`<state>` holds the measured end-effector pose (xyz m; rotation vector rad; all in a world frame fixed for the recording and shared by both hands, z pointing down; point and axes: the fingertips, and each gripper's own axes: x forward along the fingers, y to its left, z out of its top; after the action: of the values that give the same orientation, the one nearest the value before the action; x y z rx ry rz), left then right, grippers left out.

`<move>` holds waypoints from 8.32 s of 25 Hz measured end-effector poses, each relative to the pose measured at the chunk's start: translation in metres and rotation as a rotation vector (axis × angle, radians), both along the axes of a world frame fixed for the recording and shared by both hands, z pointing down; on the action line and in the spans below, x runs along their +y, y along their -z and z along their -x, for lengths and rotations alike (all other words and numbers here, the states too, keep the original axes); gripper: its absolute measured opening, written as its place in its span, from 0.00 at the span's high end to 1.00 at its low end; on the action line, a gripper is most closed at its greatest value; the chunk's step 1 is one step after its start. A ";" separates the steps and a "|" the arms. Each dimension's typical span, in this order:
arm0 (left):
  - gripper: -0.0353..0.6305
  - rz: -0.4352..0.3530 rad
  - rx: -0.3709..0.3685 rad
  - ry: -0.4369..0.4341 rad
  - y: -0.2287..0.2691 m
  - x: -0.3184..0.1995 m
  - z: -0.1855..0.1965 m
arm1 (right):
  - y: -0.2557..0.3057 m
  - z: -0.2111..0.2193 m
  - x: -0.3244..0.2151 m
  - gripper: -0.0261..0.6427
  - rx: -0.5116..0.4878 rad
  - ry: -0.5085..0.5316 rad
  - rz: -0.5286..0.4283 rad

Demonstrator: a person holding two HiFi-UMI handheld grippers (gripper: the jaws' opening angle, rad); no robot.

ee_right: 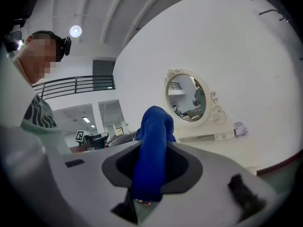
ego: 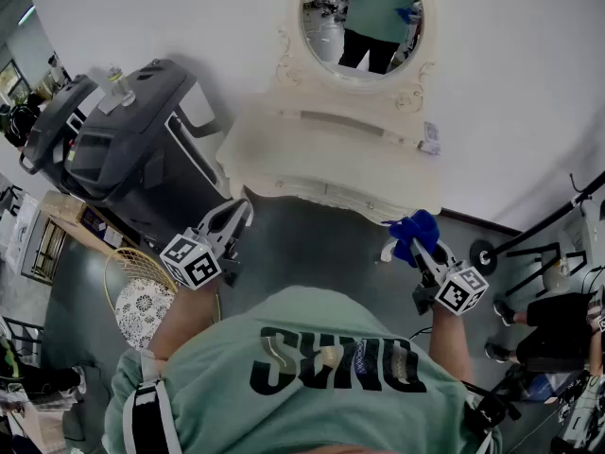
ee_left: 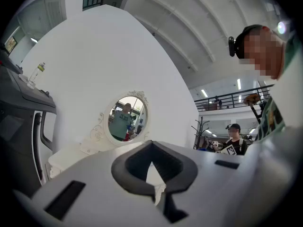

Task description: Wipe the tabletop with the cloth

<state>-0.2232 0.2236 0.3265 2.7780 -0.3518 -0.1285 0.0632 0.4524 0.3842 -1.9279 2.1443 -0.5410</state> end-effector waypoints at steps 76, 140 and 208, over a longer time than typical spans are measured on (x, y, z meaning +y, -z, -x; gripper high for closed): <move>0.95 0.155 -0.220 0.432 -0.101 -0.458 -0.074 | -0.117 -0.014 -0.727 0.79 0.360 0.693 0.329; 0.95 0.125 -0.182 0.314 -0.092 -0.536 0.080 | -0.362 -0.012 -0.968 0.82 1.256 0.591 1.402; 0.95 0.149 -0.252 0.291 -0.088 -0.367 -0.076 | -0.345 0.143 -0.693 0.82 0.732 0.899 0.711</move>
<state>-0.1470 -0.1437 0.4145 2.5829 -0.7948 0.1747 -0.0797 -0.2409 0.7296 -1.3899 3.7313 -0.9349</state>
